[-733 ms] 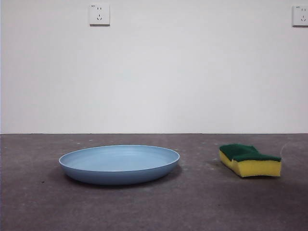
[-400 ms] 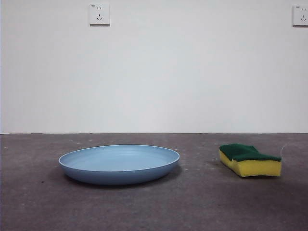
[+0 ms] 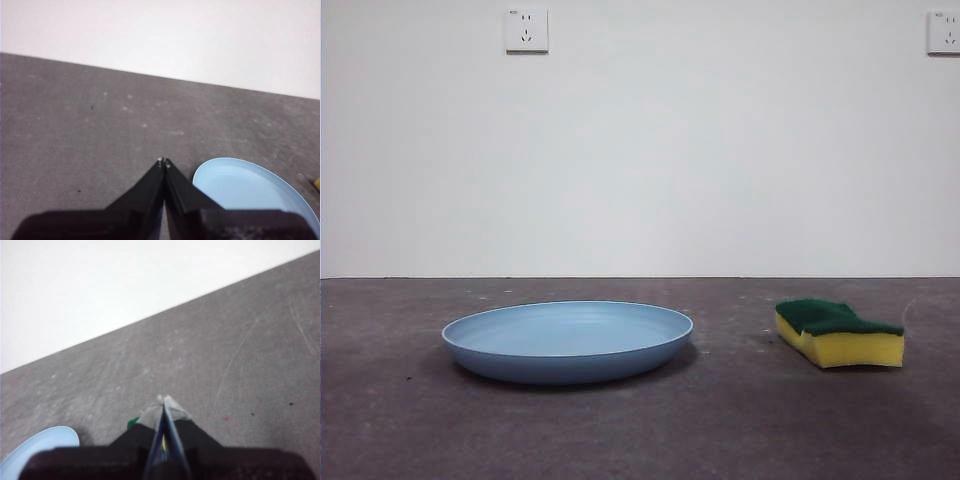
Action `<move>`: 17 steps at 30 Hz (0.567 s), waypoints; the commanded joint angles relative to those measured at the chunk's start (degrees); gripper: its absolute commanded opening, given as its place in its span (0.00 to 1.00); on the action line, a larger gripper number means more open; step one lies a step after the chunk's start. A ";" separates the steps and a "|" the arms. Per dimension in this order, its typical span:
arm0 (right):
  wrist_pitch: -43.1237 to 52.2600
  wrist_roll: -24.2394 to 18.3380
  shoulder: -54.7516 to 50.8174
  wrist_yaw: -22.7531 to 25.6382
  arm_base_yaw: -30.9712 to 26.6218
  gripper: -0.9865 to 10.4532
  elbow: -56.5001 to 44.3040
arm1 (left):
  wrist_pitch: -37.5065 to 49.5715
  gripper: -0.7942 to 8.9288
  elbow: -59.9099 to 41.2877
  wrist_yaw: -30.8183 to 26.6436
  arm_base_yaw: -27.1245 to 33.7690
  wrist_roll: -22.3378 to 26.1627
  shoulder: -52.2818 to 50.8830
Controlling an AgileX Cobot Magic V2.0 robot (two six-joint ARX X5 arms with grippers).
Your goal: Pick up the plate,pick up the cloth,clean the plate with the cloth
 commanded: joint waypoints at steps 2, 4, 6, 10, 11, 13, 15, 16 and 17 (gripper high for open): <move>-2.69 0.22 6.84 -1.64 0.09 0.07 7.37 | -0.61 0.08 3.78 1.49 0.13 -1.07 6.58; -4.22 -0.70 10.97 -4.66 0.09 0.07 11.19 | -1.22 0.08 6.51 3.30 0.13 -1.05 11.10; -5.51 -1.40 14.78 -7.21 0.09 0.07 14.47 | -2.56 0.08 9.42 5.09 0.13 -0.90 15.72; -8.79 -4.00 22.60 -13.05 0.09 0.07 20.63 | -6.32 0.08 15.96 10.91 0.13 -0.44 25.51; -9.70 -4.92 24.37 -14.23 0.09 0.07 21.86 | -7.10 0.08 17.33 12.13 0.13 -0.44 27.63; -12.35 -7.74 28.37 -16.85 0.09 0.07 24.55 | -8.66 0.08 20.28 14.82 0.13 -0.35 32.20; -14.71 -10.36 31.85 -18.91 0.09 0.07 26.51 | -9.05 0.08 22.38 17.88 0.11 0.48 35.82; -16.04 -11.41 33.59 -19.93 0.09 0.07 27.41 | -9.14 0.08 23.34 19.65 0.11 1.31 37.55; -17.00 -11.82 35.01 -20.90 0.09 0.08 28.06 | -9.16 0.08 24.02 21.07 0.11 2.03 38.82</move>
